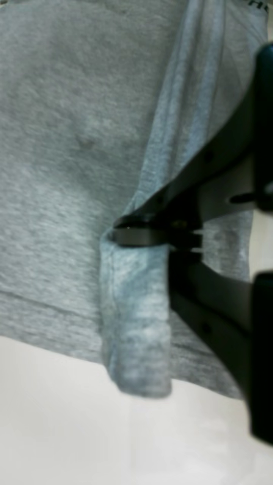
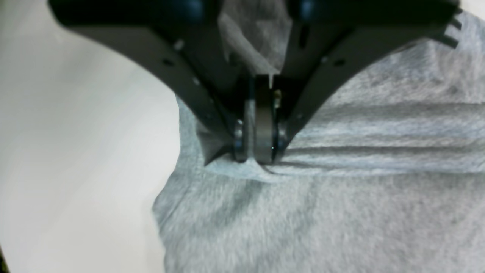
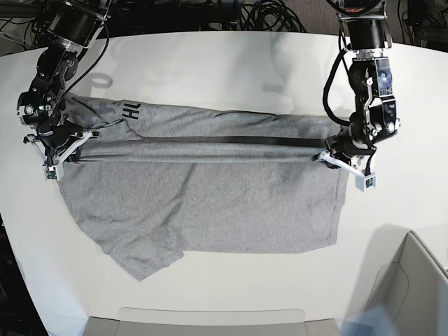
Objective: Fold the T-shirt properly
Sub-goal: 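Lower the folded edge and open both grippers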
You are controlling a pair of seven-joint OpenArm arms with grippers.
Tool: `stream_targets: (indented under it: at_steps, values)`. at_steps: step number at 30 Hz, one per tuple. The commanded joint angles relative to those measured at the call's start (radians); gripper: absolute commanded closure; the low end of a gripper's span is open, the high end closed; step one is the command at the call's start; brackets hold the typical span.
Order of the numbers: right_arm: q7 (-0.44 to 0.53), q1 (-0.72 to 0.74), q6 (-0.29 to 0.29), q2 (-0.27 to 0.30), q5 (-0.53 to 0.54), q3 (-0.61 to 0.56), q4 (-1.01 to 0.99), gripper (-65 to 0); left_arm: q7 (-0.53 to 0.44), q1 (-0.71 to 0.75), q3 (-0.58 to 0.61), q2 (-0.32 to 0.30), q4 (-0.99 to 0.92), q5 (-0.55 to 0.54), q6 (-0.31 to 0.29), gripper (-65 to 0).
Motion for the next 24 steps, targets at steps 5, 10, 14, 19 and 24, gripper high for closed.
stream_targets:
  at_steps: [5, 10, 14, 19, 24]
  values:
    - [0.023, 0.055, -0.01, 0.039, -0.004, -0.051, 0.009, 0.0, -0.031, -0.041, -0.004, -0.012, -0.014, 0.013, 0.005, 0.0]
    - [0.079, 0.078, -0.06, 0.051, -0.019, -0.116, -0.006, 0.0, -0.071, -0.039, -0.002, -0.012, -0.056, 0.013, 0.005, 0.0]
    - [0.111, 0.104, -0.104, 0.051, -0.053, -0.169, -0.035, 0.0, -0.079, -0.039, -0.002, -0.012, -0.071, 0.013, 0.005, 0.0]
    - [0.146, 0.135, -0.107, 0.051, -0.056, -0.178, -0.104, 0.0, -0.086, -0.056, -0.002, -0.012, -0.071, 0.013, 0.005, 0.0]
    - [0.148, 0.161, -0.107, 0.051, -0.056, -0.174, -0.149, 0.0, -0.086, -0.082, -0.002, -0.012, -0.085, 0.013, 0.005, -3.4]
